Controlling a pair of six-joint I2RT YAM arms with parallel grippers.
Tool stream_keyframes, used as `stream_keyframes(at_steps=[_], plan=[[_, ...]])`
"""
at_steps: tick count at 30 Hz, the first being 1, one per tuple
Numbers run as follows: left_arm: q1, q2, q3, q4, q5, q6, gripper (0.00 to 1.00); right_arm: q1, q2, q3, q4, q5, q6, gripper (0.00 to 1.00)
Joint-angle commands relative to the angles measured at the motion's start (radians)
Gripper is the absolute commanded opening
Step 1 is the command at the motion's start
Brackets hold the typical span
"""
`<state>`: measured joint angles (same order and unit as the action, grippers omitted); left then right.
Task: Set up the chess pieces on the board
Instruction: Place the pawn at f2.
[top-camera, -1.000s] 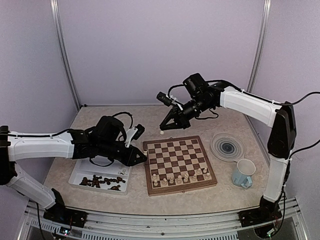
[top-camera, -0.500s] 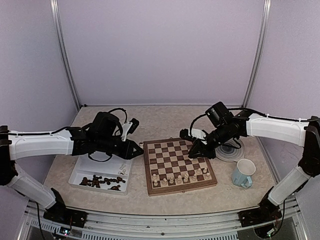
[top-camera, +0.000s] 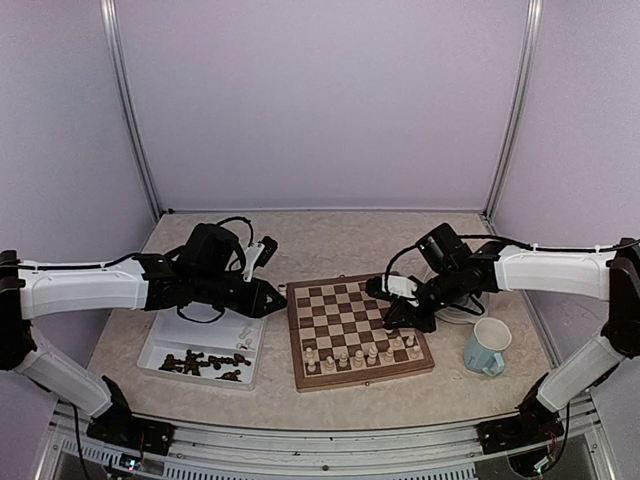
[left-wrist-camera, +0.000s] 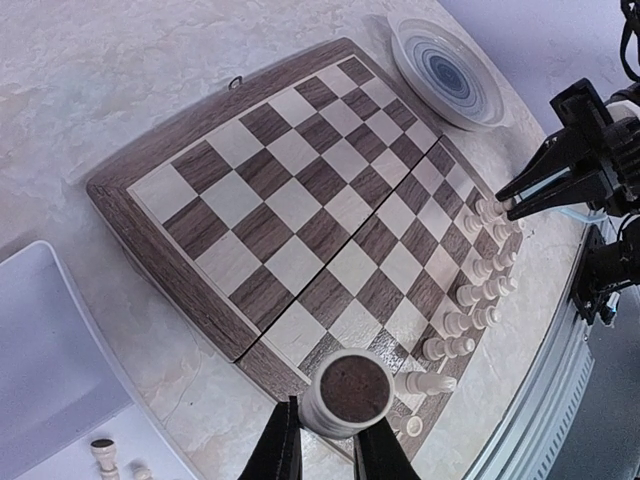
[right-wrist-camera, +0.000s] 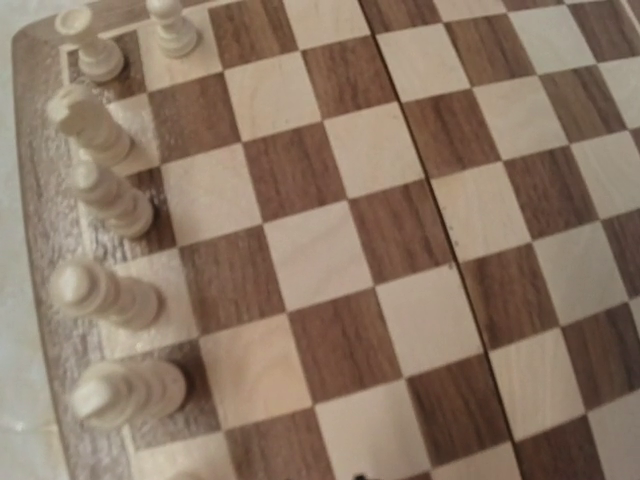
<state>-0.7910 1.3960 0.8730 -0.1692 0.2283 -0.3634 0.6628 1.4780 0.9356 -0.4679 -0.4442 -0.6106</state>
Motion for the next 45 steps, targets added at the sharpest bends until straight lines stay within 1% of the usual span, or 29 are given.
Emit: stream_keyframes(at_steps=[1, 5, 25, 31, 37, 45], plan=[[0.004, -0.006, 0.009, 0.015, -0.003, -0.011, 0.08, 0.006, 0.043, -0.009, 0.063, -0.048, 0.008, 0.01], [0.006, -0.017, -0.001, 0.011, -0.011, -0.013, 0.08, 0.009, 0.068, -0.014, 0.062, -0.085, -0.013, 0.02], [0.009, -0.013, -0.018, 0.018, -0.009, -0.016, 0.08, 0.023, 0.149, -0.029, 0.081, -0.106, -0.011, 0.06], [0.009, -0.007, -0.019, 0.019, -0.006, -0.014, 0.08, 0.024, 0.16, -0.032, 0.079, -0.102, -0.014, 0.1], [0.009, 0.0, -0.018, 0.018, -0.003, -0.012, 0.09, 0.024, 0.168, -0.031, 0.065, -0.097, -0.021, 0.11], [0.009, 0.003, -0.019, 0.019, -0.001, -0.012, 0.09, 0.026, 0.164, -0.024, 0.056, -0.093, -0.014, 0.18]])
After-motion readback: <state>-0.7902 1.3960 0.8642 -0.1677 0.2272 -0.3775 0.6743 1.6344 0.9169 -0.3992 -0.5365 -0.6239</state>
